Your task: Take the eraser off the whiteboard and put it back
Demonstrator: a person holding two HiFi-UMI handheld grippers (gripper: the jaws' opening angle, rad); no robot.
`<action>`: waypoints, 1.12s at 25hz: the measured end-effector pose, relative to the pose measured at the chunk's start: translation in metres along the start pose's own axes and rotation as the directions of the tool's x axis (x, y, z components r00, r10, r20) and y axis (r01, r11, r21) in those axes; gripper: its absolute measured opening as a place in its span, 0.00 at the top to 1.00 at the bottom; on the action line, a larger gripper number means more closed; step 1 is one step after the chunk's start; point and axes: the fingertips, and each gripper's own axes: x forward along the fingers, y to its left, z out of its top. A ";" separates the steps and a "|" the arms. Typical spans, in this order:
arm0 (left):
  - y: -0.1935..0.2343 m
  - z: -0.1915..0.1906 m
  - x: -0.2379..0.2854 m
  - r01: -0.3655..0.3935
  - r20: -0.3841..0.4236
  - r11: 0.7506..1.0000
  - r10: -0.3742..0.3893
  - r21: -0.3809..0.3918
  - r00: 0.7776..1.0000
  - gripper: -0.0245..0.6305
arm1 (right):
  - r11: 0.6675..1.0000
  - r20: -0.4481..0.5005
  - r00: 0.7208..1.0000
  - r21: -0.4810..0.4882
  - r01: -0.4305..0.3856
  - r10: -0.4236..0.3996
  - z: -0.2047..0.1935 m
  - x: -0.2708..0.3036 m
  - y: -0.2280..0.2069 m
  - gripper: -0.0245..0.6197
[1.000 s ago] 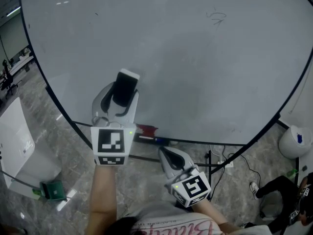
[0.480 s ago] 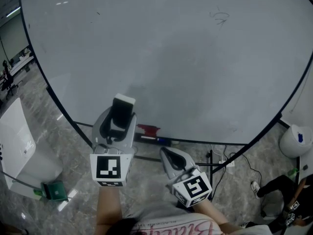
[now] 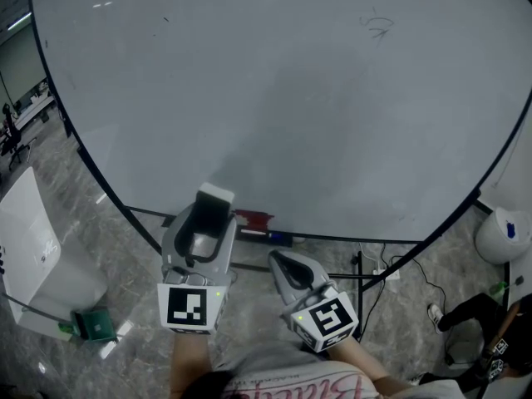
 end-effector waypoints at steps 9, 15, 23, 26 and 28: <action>0.002 -0.012 -0.002 0.020 -0.023 1.000 -0.020 -0.019 1.000 0.60 | 1.000 -0.007 1.000 0.000 -0.005 0.005 -0.005 0.002 0.005 0.96; 0.004 -0.010 -0.002 0.014 -0.017 0.999 -0.015 -0.035 1.000 0.60 | 1.000 -0.008 1.000 -0.003 -0.003 0.003 -0.005 0.002 0.005 0.96; 0.005 -0.004 0.010 0.020 -0.015 0.998 -0.020 -0.055 1.000 0.60 | 1.000 -0.003 1.000 -0.006 0.007 -0.007 -0.003 -0.002 0.003 0.96; 0.009 0.005 0.021 0.017 0.001 0.999 -0.017 -0.033 1.000 0.60 | 1.000 -0.002 1.000 -0.007 0.010 -0.010 -0.003 -0.004 0.002 0.96; 0.013 0.012 0.029 0.015 0.012 1.000 -0.015 -0.007 1.000 0.60 | 1.000 -0.003 1.000 -0.005 0.009 -0.009 -0.005 -0.006 0.001 0.96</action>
